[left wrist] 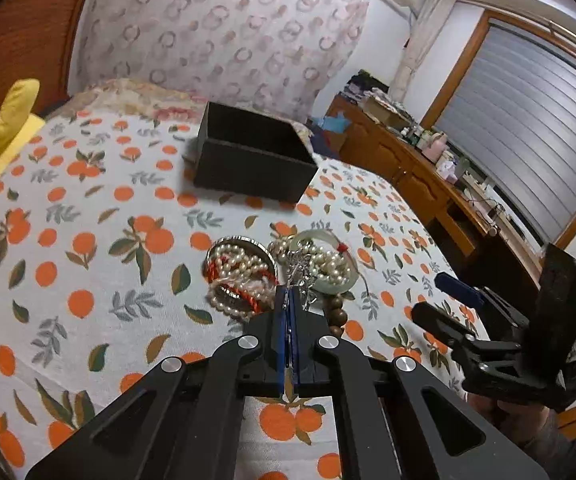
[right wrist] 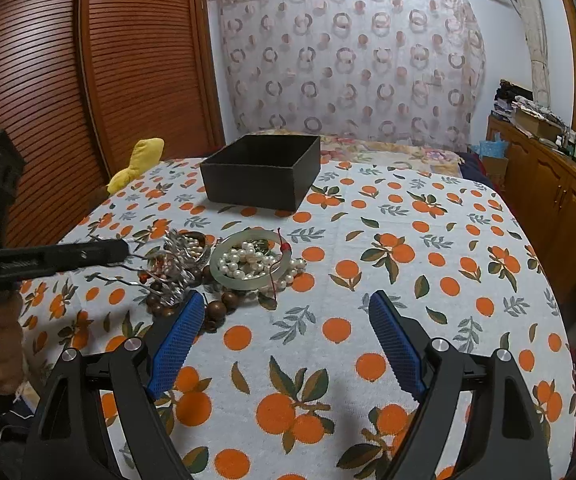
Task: Organize jewelry
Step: 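Grasp the silver hair forks with the left tool while the right tool grasps the jade bangle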
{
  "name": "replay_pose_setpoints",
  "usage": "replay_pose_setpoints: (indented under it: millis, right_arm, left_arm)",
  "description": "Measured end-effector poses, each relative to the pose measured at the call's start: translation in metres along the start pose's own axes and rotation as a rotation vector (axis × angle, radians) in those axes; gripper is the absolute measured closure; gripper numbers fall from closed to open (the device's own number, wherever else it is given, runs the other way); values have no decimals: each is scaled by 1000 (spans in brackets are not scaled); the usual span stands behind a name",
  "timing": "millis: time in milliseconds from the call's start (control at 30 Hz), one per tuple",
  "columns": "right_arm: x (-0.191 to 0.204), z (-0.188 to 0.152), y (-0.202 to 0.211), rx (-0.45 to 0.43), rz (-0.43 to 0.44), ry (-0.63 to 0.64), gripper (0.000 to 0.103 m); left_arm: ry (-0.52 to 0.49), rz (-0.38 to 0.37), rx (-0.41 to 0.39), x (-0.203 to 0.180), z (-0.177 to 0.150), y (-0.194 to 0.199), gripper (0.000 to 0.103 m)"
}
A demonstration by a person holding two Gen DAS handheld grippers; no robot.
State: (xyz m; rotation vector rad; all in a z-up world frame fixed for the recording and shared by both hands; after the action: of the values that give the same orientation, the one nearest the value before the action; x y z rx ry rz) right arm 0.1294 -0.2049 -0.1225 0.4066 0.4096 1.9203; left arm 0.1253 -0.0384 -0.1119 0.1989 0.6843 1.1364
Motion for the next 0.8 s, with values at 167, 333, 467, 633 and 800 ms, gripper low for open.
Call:
replay_pose_setpoints:
  millis: [167,333,467,633,800]
  right_arm:
    - [-3,1,-9,16,12,3,20]
    - [-1,6,-21,33,32,13,29]
    - [-1,9,-38,65,55,21,37]
    - [9,9,-55,100,96,23,37]
    - [24,9,-69,123,133,53,32]
  left_arm:
    - [-2,-14,-37,-1,11,10,102]
    - [-20,-4,-60,2,23,14,102]
    - [-50,9,-80,3,31,16,102]
    - [-65,23,-87,7,35,15,102]
    - [-76,35,-94,11,38,16,102]
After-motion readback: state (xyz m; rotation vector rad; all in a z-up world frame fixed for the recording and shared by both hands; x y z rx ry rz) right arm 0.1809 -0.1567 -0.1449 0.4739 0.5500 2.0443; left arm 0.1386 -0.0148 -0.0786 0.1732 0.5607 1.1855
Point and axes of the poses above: each gripper's, at about its wrist camera, not at the fingertips, and y roughly against the way its jaws point, x to its left, z to its top, the point moved 9 cm from there along -y, roughly the way its jaws point, and after that the axes turned 10 degrees about -x, right-handed, at the moved point
